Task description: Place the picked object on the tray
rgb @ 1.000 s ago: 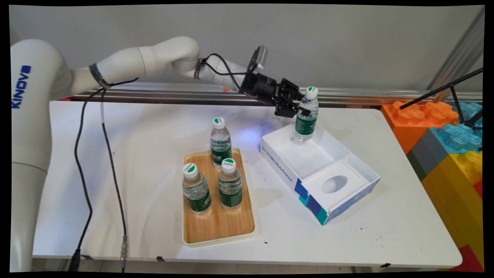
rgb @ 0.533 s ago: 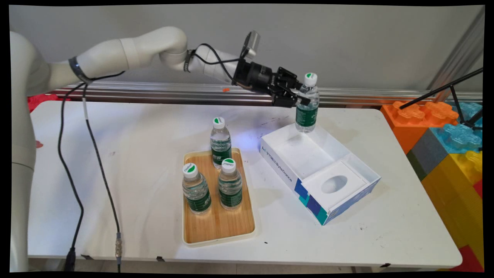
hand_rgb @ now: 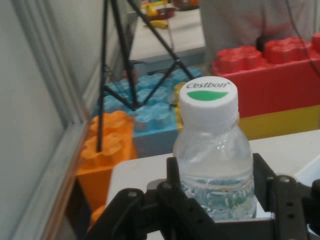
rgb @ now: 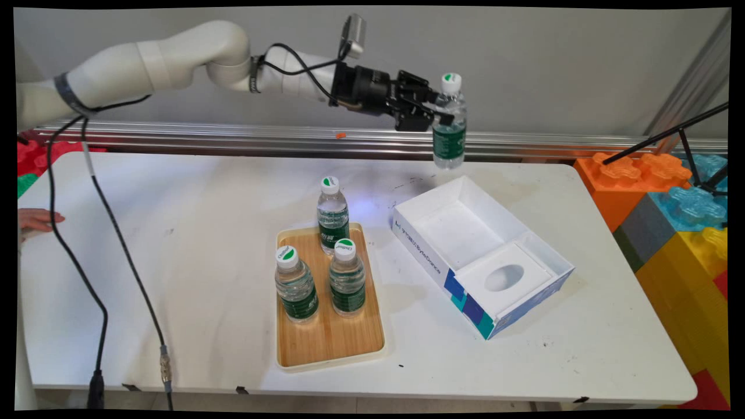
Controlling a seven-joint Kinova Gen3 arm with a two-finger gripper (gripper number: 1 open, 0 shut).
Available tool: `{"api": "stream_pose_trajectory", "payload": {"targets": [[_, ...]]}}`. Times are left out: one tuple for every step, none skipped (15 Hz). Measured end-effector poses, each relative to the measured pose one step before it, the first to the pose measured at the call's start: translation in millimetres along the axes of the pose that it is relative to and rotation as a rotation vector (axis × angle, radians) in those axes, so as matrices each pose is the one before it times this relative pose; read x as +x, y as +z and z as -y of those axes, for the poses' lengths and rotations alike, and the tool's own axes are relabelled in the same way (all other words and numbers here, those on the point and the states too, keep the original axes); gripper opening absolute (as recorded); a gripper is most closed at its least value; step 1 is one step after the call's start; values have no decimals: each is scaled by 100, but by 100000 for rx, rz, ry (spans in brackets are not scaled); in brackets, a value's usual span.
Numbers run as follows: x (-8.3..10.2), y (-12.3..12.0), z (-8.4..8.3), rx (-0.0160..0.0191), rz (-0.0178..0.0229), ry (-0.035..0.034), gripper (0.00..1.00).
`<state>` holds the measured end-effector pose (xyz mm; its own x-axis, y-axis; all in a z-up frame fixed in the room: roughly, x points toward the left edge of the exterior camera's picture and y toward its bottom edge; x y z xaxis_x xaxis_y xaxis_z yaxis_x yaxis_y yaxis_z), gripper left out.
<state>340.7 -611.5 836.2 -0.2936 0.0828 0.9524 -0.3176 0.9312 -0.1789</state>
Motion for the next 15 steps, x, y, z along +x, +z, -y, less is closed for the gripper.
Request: {"api": "stream_pose_trajectory", "payload": {"targets": [[152, -689, 63, 2218, 196, -181, 0], [145, -662, 61, 2131, 208, -158, 0], [110, -582, 29, 1830, 159, -125, 0], [132, -669, 7, 2072, 145, -68, 0], [123, -649, -75, 1796, 80, -5, 0], [144, -541, -88, 1484, -87, 16, 0], [106, -649, -190, 1538, -118, -96, 0], [61, -765, -263, 1569, -136, -246, 0], [14, -709, -259, 1318, -119, -248, 0], [4, -450, -165, 799, -91, -154, 0], [-9, -703, -235, 1267, -136, -184, 0], [-21, -461, -138, 839, -77, -117, 0], [-33, -700, -192, 1330, -125, -224, 0], [-27, -468, -97, 914, -90, -162, 0], [-44, -702, -159, 1237, -111, -186, 0]]}}
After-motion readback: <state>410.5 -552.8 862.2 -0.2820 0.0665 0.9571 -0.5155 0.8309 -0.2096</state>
